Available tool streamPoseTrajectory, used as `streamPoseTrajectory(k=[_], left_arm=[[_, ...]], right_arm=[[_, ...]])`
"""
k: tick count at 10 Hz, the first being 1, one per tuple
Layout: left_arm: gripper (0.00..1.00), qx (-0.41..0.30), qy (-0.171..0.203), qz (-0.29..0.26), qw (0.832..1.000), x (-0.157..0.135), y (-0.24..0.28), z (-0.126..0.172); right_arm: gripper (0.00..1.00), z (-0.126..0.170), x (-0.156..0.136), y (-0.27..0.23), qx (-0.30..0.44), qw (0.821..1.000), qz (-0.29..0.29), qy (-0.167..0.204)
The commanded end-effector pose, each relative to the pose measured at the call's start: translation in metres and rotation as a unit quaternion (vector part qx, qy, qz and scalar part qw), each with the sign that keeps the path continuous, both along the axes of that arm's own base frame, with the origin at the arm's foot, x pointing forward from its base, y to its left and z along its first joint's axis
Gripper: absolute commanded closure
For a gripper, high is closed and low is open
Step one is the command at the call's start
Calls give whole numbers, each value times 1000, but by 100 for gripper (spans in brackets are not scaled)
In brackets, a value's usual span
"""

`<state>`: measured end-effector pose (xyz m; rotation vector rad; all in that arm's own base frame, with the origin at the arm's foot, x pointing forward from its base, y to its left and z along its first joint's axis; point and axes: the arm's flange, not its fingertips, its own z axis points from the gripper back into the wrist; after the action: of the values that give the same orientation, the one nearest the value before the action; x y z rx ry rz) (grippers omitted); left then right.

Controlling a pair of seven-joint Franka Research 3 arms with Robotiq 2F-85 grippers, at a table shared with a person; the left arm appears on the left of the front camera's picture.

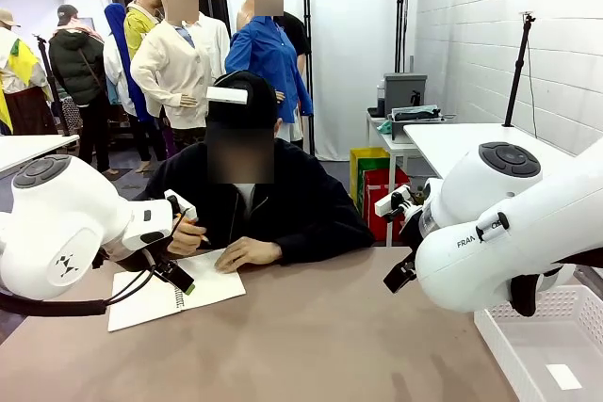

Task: Sort the paper based on its condition.
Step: If a person hands you a paper, place it in the Organizing basket , and if it's crumpled, put it in the Trash can.

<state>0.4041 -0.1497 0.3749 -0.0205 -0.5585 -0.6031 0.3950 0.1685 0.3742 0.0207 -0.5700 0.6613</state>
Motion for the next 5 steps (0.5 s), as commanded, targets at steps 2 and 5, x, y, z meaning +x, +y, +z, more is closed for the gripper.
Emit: streamPoseTrajectory(k=[2,5], left_arm=[[0,-40,16,38,998,-14,-7,24],[0,-56,41,28,997,-35,-14,68]], right_arm=[[0,17,-6,21,40,996,-71,20],[0,54,-22,46,50,995,-49,69]])
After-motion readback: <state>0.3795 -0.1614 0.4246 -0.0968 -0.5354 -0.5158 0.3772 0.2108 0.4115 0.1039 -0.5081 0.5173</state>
